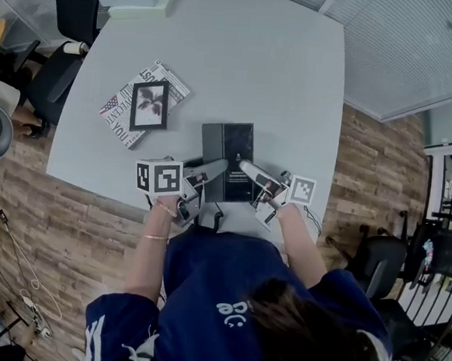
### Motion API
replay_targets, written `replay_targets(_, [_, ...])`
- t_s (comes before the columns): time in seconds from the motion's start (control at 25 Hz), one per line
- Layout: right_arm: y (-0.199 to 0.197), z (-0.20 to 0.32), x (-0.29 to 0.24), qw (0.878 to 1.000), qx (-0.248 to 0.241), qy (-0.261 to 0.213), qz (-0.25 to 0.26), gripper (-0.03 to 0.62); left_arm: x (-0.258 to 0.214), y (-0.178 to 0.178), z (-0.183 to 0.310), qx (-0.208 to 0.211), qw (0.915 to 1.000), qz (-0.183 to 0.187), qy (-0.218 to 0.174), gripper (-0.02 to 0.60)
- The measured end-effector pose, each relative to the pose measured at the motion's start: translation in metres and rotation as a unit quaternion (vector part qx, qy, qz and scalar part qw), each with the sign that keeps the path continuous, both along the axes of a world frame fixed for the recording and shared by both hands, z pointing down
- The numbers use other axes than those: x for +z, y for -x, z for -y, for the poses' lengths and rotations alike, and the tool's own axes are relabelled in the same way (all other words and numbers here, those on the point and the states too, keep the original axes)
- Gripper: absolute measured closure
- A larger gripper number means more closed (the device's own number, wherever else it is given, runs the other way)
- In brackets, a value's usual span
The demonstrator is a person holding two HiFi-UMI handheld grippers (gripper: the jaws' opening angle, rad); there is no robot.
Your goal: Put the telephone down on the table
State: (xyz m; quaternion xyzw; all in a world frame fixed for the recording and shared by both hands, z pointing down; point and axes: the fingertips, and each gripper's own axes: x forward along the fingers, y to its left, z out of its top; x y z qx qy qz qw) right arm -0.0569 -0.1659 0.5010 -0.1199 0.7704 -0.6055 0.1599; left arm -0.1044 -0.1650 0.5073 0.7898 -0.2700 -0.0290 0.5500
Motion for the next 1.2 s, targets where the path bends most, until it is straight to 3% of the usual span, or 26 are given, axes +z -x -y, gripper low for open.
replay_targets(0.4, [0.006, 0.030, 0.016, 0.999, 0.040, 0.003, -0.014, 0.419, 0.016, 0.007, 0.031, 0.028, 0.9995, -0.003, 0.011, 0.382])
replay_targets(1.2, [0.001, 0.104, 0.046, 0.998, 0.052, 0.021, -0.031, 0.424, 0.045, 0.003, 0.102, 0.006, 0.9995, 0.003, 0.030, 0.382])
